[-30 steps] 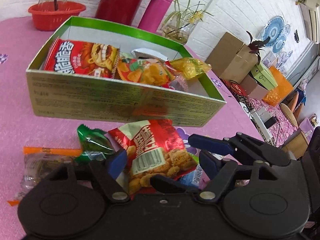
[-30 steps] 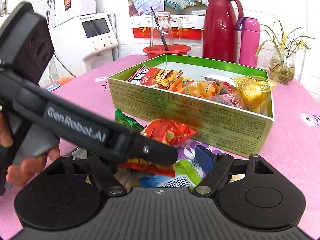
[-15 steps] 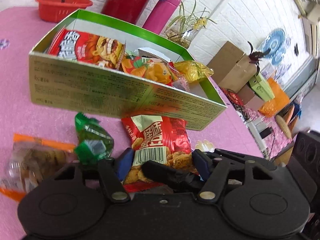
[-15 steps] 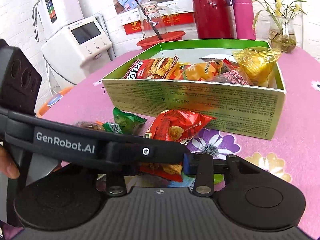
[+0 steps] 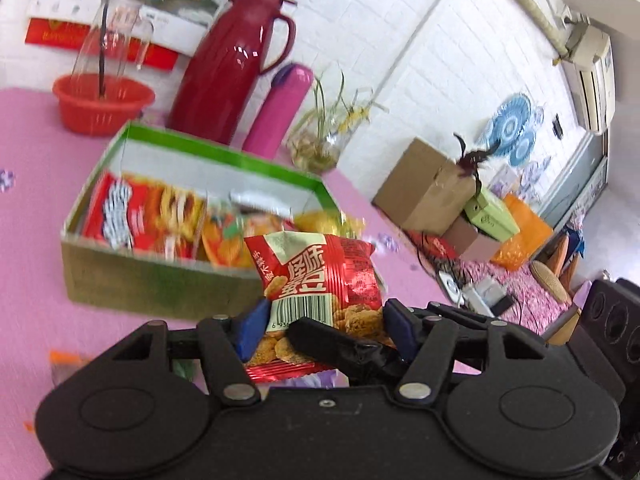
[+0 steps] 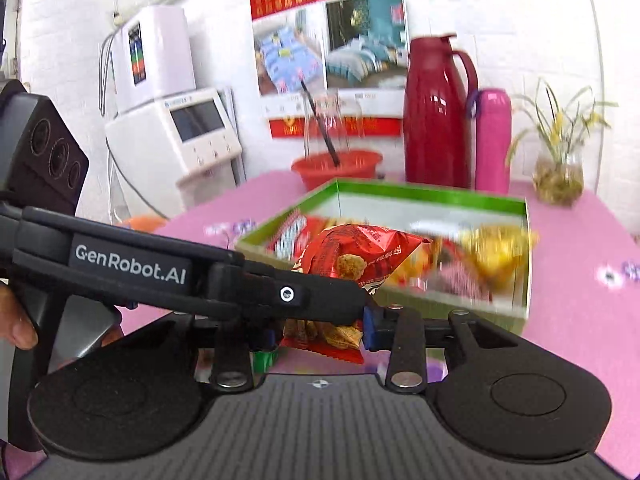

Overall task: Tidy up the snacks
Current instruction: 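Lift the red-and-white bag into the green box and release it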

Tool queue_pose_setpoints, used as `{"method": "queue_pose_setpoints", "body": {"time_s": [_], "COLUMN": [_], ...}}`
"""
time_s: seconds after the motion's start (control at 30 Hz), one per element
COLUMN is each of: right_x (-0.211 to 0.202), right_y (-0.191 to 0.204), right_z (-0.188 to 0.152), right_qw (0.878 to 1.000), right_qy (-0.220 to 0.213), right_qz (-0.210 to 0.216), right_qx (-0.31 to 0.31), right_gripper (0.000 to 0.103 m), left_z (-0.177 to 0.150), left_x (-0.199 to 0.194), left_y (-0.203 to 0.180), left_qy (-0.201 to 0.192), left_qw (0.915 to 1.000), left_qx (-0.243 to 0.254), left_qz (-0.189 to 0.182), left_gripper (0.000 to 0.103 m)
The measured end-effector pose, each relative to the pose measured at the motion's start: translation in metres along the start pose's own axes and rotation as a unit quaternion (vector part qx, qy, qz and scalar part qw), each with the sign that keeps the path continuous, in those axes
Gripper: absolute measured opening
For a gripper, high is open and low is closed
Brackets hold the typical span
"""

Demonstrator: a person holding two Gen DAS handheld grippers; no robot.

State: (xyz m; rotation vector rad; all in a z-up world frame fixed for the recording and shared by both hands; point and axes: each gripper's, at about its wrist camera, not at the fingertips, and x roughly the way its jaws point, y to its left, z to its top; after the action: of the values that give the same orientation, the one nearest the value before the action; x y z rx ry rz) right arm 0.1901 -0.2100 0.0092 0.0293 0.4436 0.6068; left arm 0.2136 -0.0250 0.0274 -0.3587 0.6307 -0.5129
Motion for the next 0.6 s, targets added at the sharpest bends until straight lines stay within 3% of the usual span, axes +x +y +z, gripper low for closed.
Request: {"method": "queue_pose_setpoints", "body": {"time_s": [0.17,0.4,0.47,0.5,0.53,0.6], "right_x": [0.016,0.052,0.068,0.076,0.08,0.08], "right_y": [-0.006,-0.015,-0.019,-0.022,-0.025,-0.028], "right_z": [0.024,0.04,0.037,0.035,0.032,0.027], "right_qw": [0.999,0.998,0.998,0.998,0.997,0.996], "right_qy": [-0.033,-0.061,-0.056,-0.046,-0.047,-0.052], "right_qz": [0.001,-0.006,-0.029,-0.046,-0.064,-0.071], "right_qx": [-0.005,-0.008,-0.018,-0.021,-0.023,-0.027], "right_gripper": [0.06,0.049,0.047,0.053,0.063,0.067], "left_z": [0.03,0.058,0.06,0.059,0.057,0.053], "left_x": [0.007,0.031,0.041,0.043,0.044,0.043], "left_y": [0.005,0.034,0.043,0.046,0.05,0.055], "left_qy": [-0.026,-0.048,-0.041,-0.039,-0.042,-0.046], "left_qw": [0.9997,0.9986,0.9989,0.9987,0.9979,0.9975], "left_qx": [0.003,-0.021,-0.015,-0.016,-0.018,-0.011], "left_qz": [0.004,0.009,0.016,0.03,0.045,0.053], "left_gripper": [0.027,0.024,0.04,0.072,0.089,0.092]}}
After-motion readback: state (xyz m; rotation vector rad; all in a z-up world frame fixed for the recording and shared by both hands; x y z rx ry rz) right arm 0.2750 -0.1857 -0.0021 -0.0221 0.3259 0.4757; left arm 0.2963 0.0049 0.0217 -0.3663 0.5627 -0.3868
